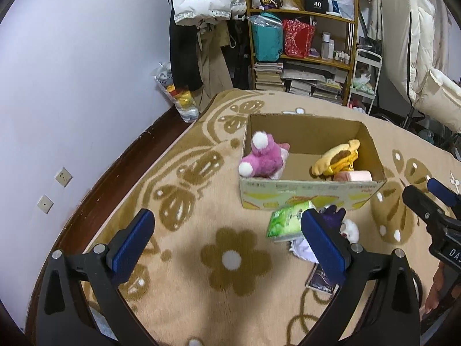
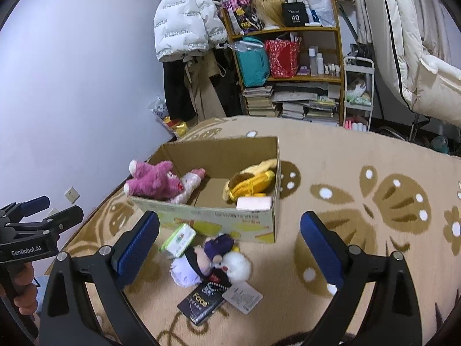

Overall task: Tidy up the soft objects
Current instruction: 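Raise both open tools and move them toward the items beside the box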

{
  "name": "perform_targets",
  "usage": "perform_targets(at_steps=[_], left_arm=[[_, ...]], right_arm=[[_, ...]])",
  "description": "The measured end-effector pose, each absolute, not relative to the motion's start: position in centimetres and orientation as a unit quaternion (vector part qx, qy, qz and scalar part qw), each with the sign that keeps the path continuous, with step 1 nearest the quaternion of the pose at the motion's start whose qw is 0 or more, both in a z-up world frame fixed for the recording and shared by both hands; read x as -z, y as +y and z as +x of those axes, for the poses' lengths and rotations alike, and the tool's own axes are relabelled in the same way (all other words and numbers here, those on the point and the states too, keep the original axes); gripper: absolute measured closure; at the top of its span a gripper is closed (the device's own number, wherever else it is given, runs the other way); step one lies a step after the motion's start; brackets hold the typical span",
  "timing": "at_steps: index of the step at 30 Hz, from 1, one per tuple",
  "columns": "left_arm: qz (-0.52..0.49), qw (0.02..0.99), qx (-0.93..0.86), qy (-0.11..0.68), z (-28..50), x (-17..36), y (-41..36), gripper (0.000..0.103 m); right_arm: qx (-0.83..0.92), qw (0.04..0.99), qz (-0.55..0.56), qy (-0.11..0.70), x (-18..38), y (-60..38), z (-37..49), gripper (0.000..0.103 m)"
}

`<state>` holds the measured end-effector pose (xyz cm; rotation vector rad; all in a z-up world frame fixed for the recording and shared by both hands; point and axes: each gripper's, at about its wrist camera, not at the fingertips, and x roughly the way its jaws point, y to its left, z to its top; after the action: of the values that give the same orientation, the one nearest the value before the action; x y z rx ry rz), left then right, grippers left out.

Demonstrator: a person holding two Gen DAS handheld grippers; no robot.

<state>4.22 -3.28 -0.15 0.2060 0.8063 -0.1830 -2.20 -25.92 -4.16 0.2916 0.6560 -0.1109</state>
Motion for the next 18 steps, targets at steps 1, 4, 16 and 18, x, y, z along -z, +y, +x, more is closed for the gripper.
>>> perform_targets(at_steps=[1, 4, 16, 18], left_arm=[[0.1, 0.909, 0.089, 0.394, 4.2, 0.3, -3.3, 0.002], [0.105, 0.906, 0.086, 0.401, 4.2, 0.9, -3.5, 0.002], [0.101, 0.896, 0.084, 0.424, 5.7, 3.3, -3.7, 0.002], [0.1, 0.894, 0.087, 0.428, 6.0, 3.7, -3.9, 0.002]], right_arm=[[0.056, 0.932, 0.144, 0.327, 4.5, -25.9, -2.2, 0.0], [0.056, 0.925, 0.154, 0.342, 5.2, -26.1, -1.9, 0.001], [0.068, 0.905, 0.167, 0.385, 8.5, -26.9, -0.6, 0.001], [0.07, 0.901, 0.169, 0.394, 9.1, -27.0, -0.3, 0.003]])
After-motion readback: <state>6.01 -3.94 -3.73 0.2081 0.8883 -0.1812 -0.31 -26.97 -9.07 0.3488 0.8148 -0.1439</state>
